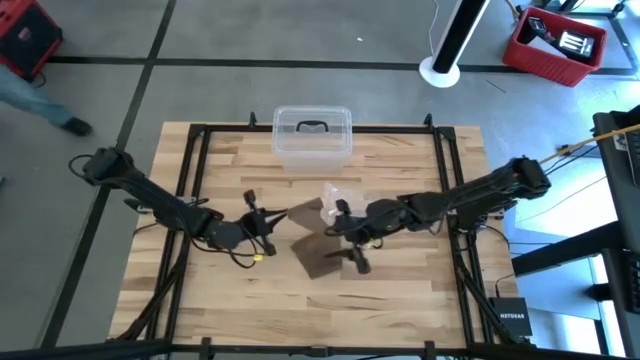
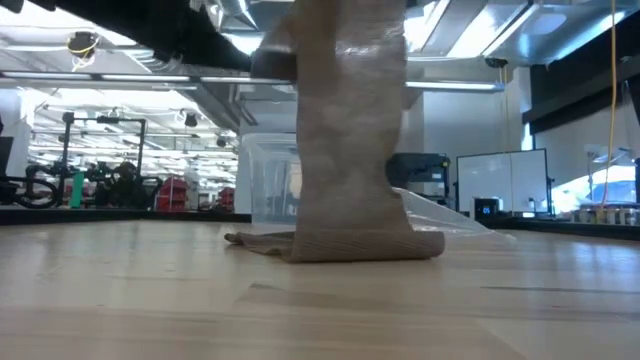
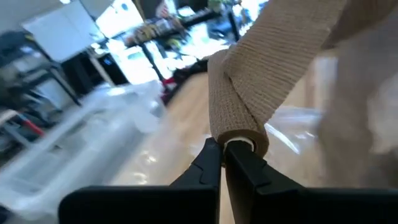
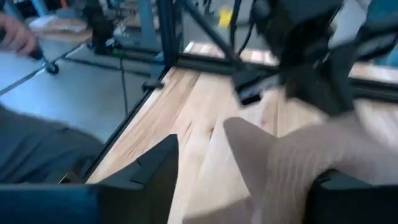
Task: Roll bandage
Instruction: Roll the brown bandage
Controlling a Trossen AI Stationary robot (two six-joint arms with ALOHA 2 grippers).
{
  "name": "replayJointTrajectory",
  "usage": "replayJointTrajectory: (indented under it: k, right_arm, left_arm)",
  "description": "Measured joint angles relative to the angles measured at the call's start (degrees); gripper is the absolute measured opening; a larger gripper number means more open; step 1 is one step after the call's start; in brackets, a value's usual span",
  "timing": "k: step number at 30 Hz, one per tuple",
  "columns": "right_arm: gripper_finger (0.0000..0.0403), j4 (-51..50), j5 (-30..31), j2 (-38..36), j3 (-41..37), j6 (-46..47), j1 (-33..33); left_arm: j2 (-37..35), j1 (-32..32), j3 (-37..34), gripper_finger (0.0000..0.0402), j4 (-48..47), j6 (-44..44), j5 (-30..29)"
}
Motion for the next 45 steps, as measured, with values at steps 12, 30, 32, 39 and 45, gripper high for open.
replayJointTrajectory:
  k: [12,30,32,39,45]
  right_arm:
    - [0.0229,-28.94,6.09,-10.62,-0.25,0.16,0.02]
    - [0.0230,23.56,8.03,-10.38,-33.40,3.54,-9.86]
    - [0.0230,27.04,9.63,-10.36,-34.95,4.18,-9.76]
    - [0.0230,26.38,9.75,-10.38,-35.35,5.01,-9.73]
    - [0.0230,22.88,6.47,-9.39,-35.39,7.81,-9.71]
  left_arm:
    - [-3.13,0.02,3.21,0.0000,0.40,14.24,-0.83]
    - [-3.01,2.63,3.98,0.0000,-3.89,11.01,13.30]
    - [-2.66,3.17,3.98,0.0000,-5.09,7.40,14.34]
    - [-1.06,4.72,3.94,0.0000,-6.03,-0.36,15.86]
    - [-1.22,5.89,3.91,0.0000,-0.47,4.02,15.84]
